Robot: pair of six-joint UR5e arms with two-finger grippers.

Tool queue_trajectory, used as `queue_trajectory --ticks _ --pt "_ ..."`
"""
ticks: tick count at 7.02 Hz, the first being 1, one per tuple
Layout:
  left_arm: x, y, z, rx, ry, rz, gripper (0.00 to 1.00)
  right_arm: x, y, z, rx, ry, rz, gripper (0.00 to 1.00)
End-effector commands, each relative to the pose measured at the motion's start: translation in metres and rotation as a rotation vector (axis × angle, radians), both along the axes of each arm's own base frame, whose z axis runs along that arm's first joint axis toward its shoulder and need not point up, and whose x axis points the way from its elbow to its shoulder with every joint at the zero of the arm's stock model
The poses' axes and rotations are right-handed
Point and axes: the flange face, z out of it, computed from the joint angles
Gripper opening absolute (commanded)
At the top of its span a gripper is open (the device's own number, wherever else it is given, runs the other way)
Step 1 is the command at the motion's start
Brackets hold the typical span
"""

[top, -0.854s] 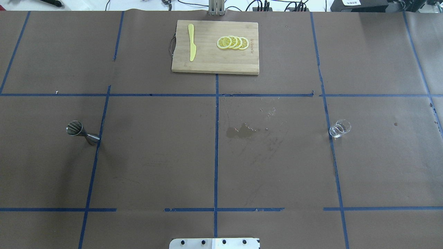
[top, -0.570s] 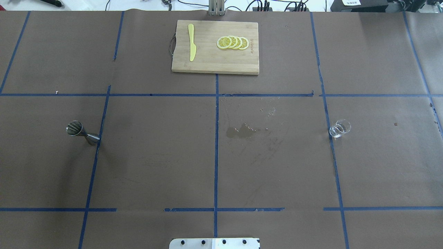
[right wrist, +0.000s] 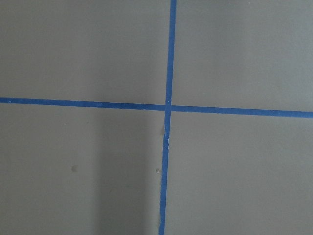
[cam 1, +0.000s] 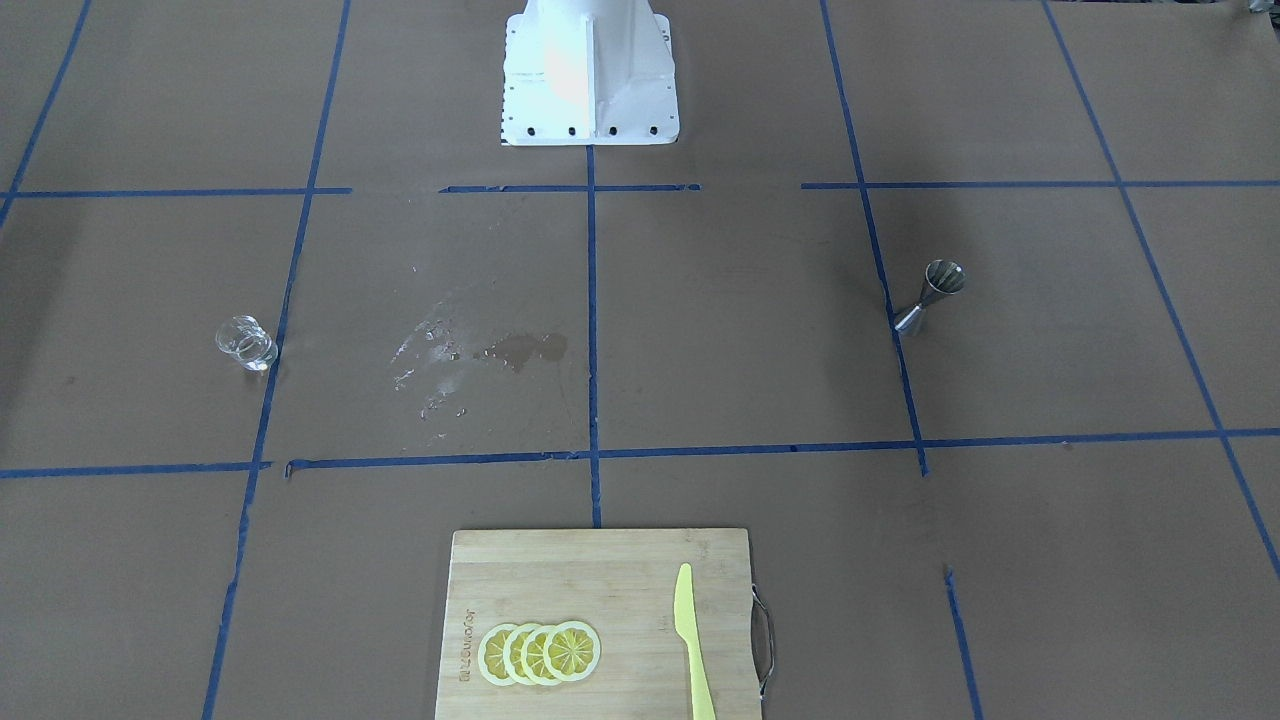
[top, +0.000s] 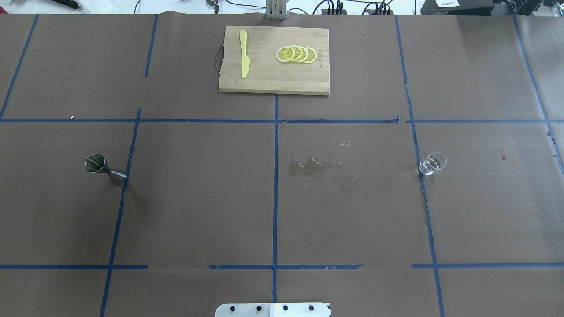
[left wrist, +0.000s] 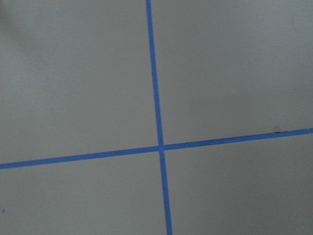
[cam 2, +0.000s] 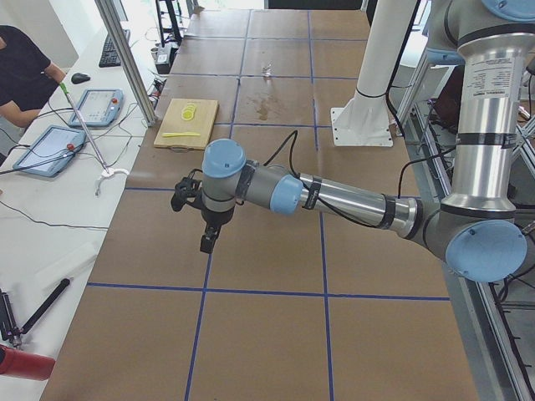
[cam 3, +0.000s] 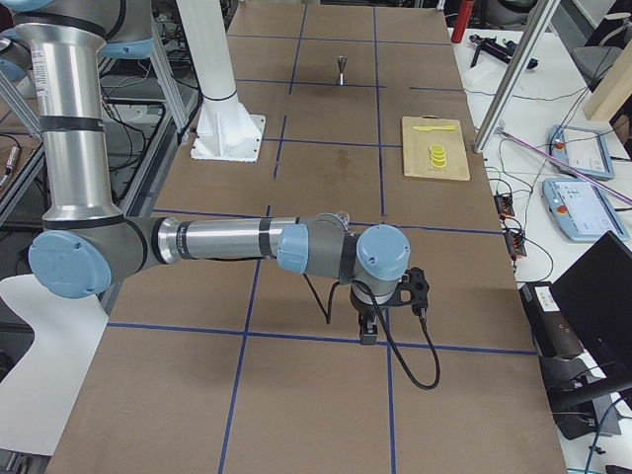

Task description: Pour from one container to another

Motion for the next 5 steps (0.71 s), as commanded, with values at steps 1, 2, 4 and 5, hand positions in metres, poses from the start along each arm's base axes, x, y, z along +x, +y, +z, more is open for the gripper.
queue_trajectory --ticks 1,2,4,5 --pt "0.087 0.021 -0.084 -0.019 0.064 -0.015 1.0 -0.009 -0.003 -0.003 0.038 0.0 -0.014 1.0" --pt "0.114 0.037 -0.114 -0.04 0.083 -0.058 0.97 -0.01 -0.006 -0.007 0.046 0.006 -0.017 1.0" --pt "0.154 0.082 -0.13 -0.079 0.184 -0.132 0.94 -0.01 -0.012 -0.015 0.061 0.005 -0.017 1.0" --pt "0.179 0.111 -0.12 -0.085 0.234 -0.186 0.95 -0.01 -0.012 -0.015 0.062 0.005 -0.019 1.0"
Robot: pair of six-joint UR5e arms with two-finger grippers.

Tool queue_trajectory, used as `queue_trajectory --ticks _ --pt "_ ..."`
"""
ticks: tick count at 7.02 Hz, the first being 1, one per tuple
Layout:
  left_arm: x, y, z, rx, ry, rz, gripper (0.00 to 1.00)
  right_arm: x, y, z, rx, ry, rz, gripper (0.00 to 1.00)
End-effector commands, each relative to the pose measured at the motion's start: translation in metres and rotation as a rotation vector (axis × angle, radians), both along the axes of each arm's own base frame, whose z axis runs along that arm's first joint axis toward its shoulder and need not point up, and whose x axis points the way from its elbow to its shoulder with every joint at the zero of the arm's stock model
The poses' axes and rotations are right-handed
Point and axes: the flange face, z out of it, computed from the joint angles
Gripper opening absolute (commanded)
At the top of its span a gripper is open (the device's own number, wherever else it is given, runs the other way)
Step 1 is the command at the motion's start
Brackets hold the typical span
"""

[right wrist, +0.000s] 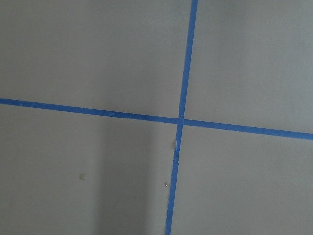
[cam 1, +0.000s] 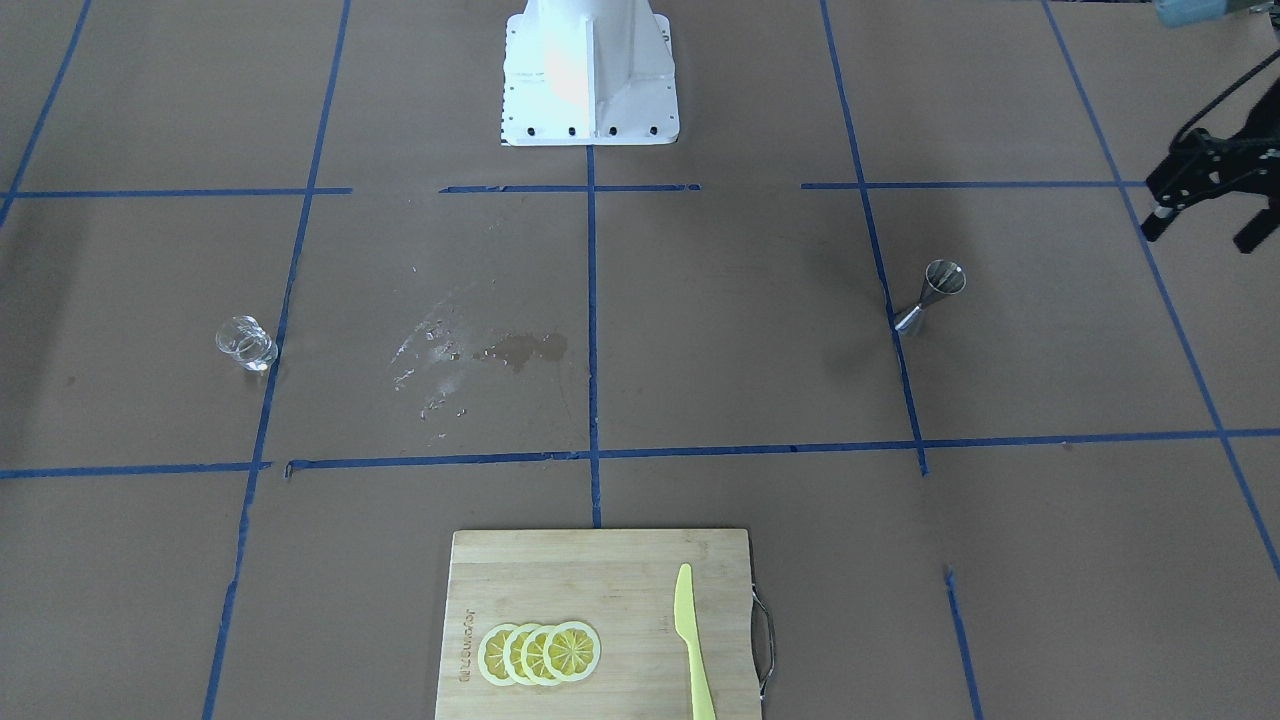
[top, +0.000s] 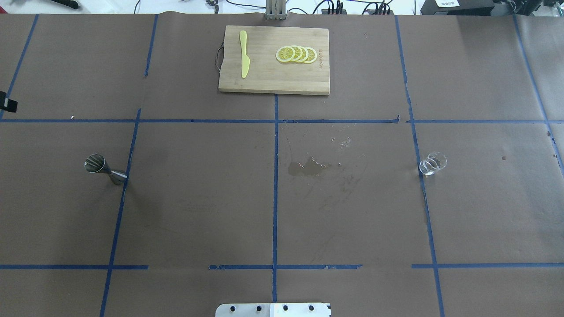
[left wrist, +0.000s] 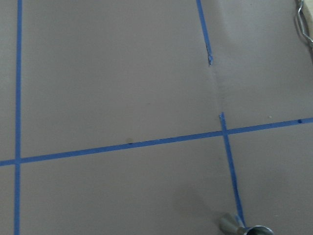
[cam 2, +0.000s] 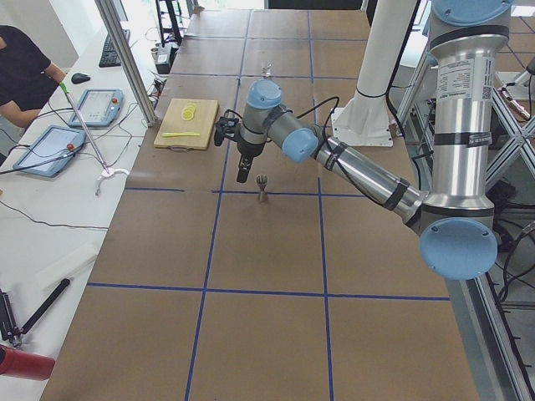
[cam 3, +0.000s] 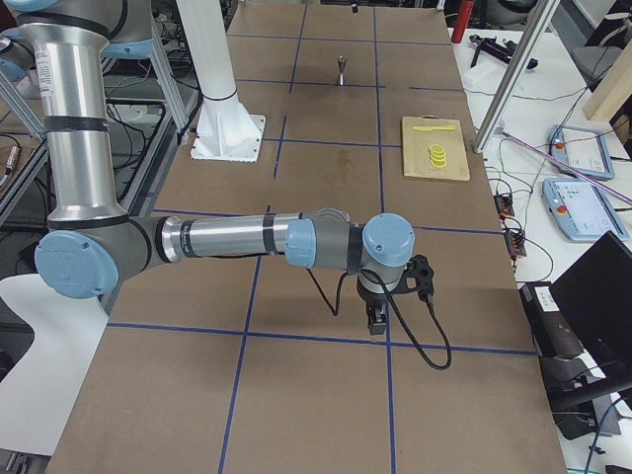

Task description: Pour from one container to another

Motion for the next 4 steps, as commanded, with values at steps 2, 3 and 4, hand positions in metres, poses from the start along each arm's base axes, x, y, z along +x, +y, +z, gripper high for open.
queue_trajectory --ticks 2,3,4 --pt "0.08 0.075 -0.019 -0.001 0.112 -0.162 0.99 0.0 -0.002 -0.005 0.013 -0.008 0.001 1.0" --pt "0.108 0.087 -0.021 0.013 0.094 -0.205 0.99 -0.001 0.0 -0.013 0.029 -0.013 0.002 1.0" --pt "0.142 0.106 -0.012 -0.005 0.044 -0.26 0.99 -0.003 0.0 -0.016 0.027 -0.027 0.004 1.0"
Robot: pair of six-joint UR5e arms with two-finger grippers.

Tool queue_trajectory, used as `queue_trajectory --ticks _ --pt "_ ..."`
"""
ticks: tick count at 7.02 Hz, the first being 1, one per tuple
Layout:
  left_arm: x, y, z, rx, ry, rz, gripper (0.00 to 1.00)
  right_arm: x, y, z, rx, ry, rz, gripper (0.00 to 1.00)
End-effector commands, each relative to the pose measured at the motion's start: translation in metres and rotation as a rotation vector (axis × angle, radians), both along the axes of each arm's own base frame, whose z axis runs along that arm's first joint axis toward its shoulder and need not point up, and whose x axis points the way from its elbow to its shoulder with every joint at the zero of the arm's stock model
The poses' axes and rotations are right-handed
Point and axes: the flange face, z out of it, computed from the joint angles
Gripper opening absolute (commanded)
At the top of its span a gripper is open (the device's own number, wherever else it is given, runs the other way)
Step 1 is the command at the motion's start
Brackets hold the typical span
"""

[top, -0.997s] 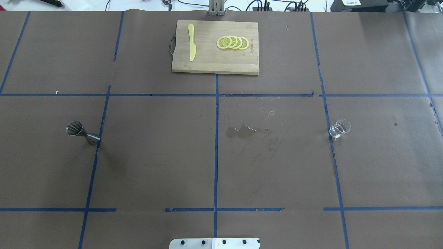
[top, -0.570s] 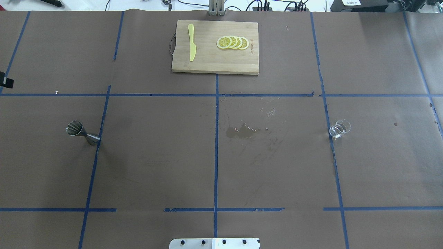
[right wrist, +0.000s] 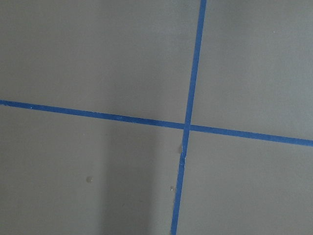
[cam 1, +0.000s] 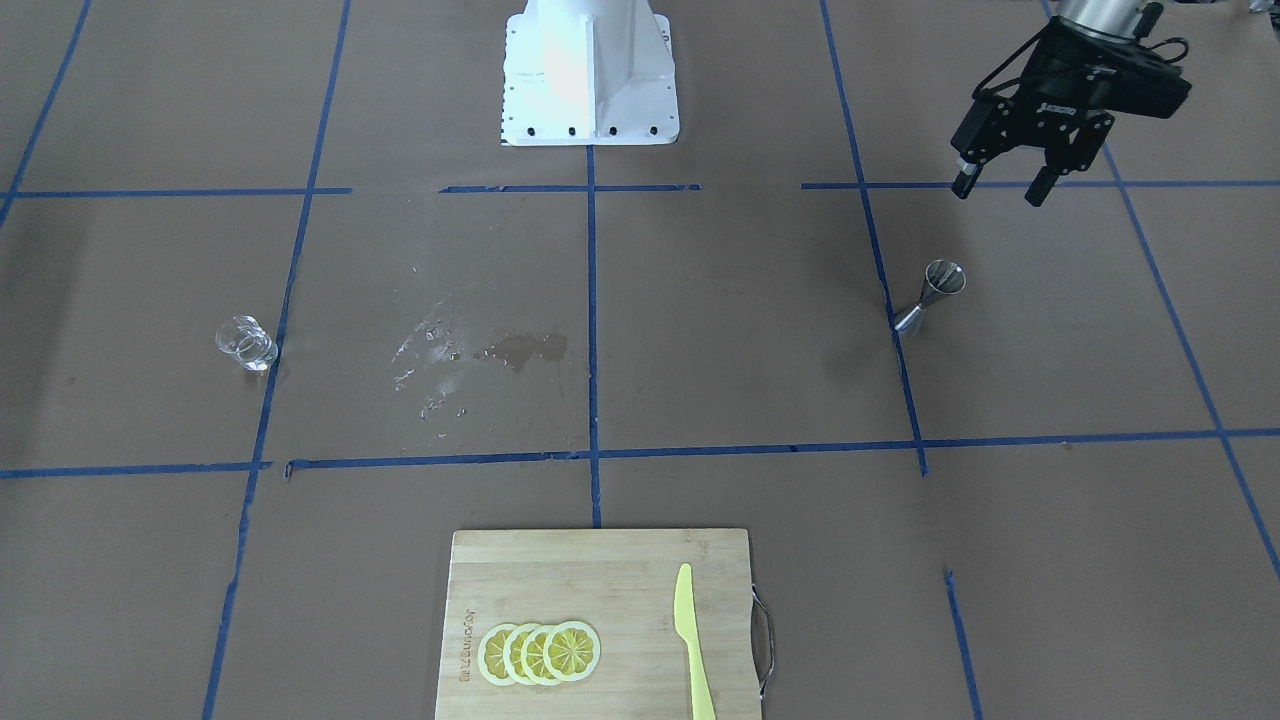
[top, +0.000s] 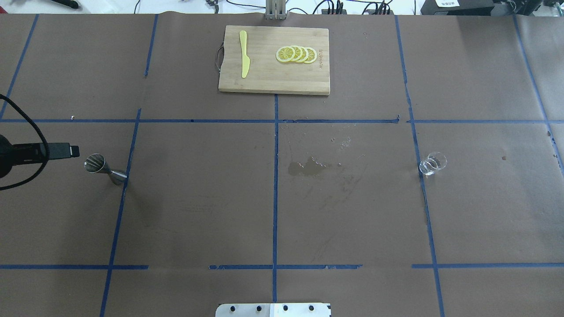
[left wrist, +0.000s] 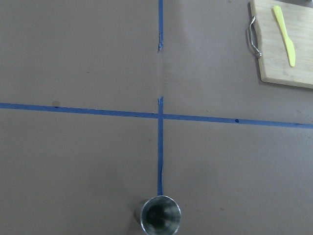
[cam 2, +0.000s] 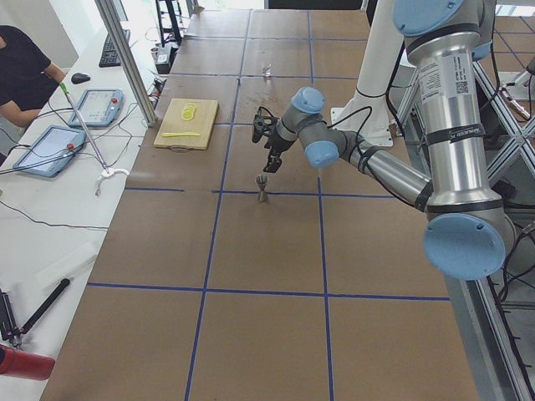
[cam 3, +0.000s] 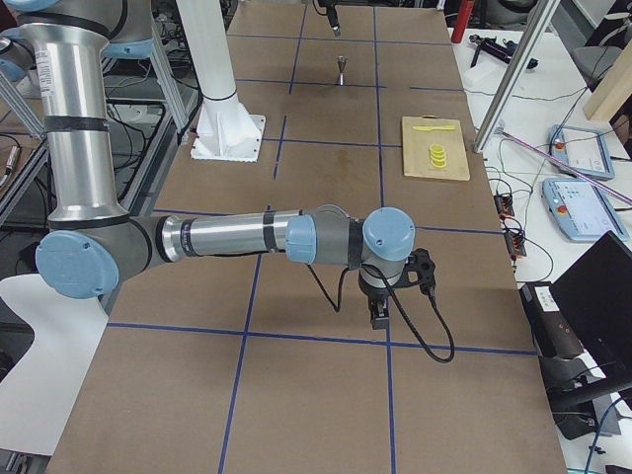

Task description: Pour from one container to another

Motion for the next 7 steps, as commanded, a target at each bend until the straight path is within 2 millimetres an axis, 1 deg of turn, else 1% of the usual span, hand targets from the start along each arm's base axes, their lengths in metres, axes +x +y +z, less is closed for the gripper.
queue_trajectory --ticks 1,2,3,4,5,6,7 --pt "0.056 0.036 0.006 -0.04 -0.077 -0.092 0.99 -0.003 0.002 -0.01 -0.003 -0.03 0.016 1.0" --pt "0.064 0.044 0.004 -0.023 -0.088 -0.097 0.99 -0.003 0.003 -0.015 -0.025 -0.039 0.042 1.0" --pt "0.078 0.054 0.013 -0.054 -0.128 -0.131 0.99 -0.003 0.003 -0.021 -0.025 -0.042 0.052 1.0" --pt "0.107 0.078 0.02 -0.042 -0.182 -0.225 0.99 -0.004 0.004 -0.025 -0.017 -0.047 0.052 1.0" --pt "0.127 0.093 0.023 -0.077 -0.184 -0.275 0.99 -0.003 0.003 -0.028 -0.011 -0.045 0.052 1.0" --pt "0.138 0.093 0.03 -0.045 -0.22 -0.331 0.99 -0.003 0.003 -0.028 -0.011 -0.045 0.052 1.0" --pt "0.139 0.085 0.037 0.017 -0.242 -0.4 0.99 -0.004 0.004 -0.027 -0.015 -0.047 0.052 1.0"
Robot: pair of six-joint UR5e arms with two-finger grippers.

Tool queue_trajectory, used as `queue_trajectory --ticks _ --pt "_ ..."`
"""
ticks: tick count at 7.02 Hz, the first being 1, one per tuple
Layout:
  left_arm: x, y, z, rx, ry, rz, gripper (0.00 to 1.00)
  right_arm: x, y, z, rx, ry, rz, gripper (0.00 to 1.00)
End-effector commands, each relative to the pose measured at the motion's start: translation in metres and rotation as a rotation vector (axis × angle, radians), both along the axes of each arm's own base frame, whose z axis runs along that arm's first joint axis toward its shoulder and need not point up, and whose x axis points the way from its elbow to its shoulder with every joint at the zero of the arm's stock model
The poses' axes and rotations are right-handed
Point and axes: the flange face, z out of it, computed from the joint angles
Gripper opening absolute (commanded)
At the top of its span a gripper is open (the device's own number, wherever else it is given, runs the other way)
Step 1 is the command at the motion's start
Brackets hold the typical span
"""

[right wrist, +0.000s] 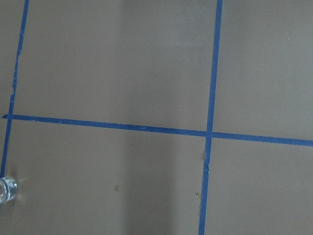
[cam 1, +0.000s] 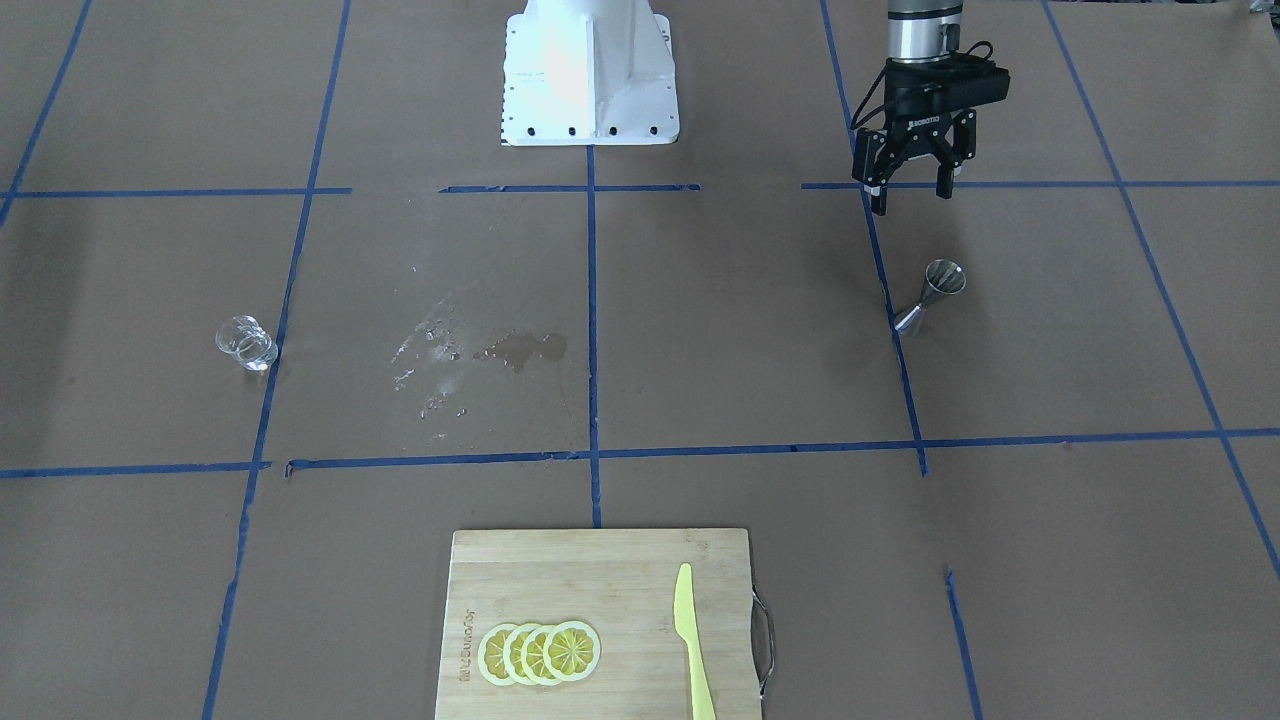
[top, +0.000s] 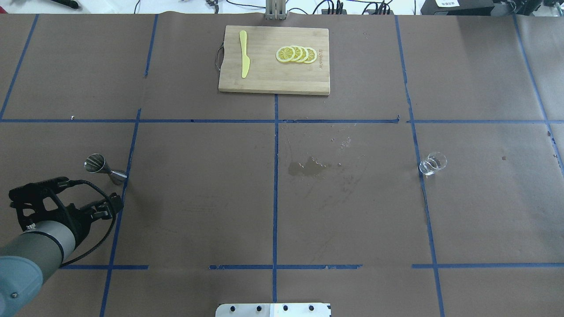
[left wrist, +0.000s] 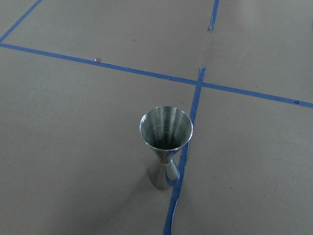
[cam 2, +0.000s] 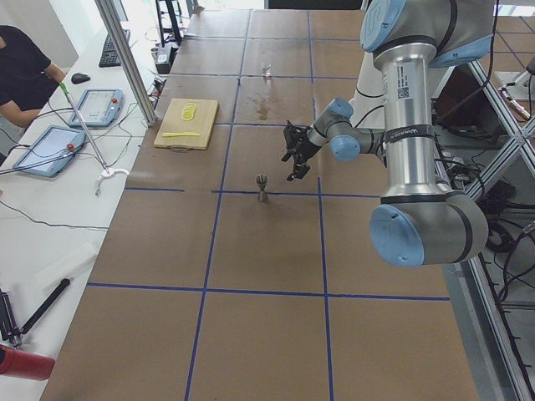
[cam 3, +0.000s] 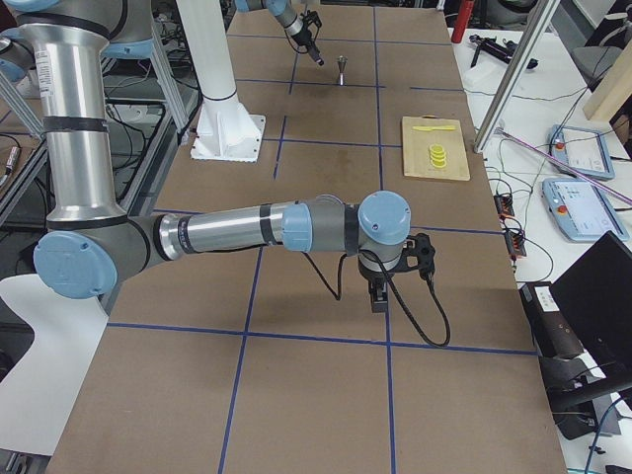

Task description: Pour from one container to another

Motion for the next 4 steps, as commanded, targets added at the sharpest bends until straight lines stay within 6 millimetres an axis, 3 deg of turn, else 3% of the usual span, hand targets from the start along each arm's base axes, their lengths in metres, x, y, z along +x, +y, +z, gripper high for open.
queue_trajectory --ticks 1,4 --pt "0.019 -0.012 0.016 0.126 -0.058 -0.143 0.99 0.0 0.0 -0.001 -0.001 -0.001 0.001 1.0" --pt "0.062 -0.027 0.052 0.181 -0.105 -0.238 0.96 0.0 0.0 -0.006 -0.01 -0.002 0.018 1.0"
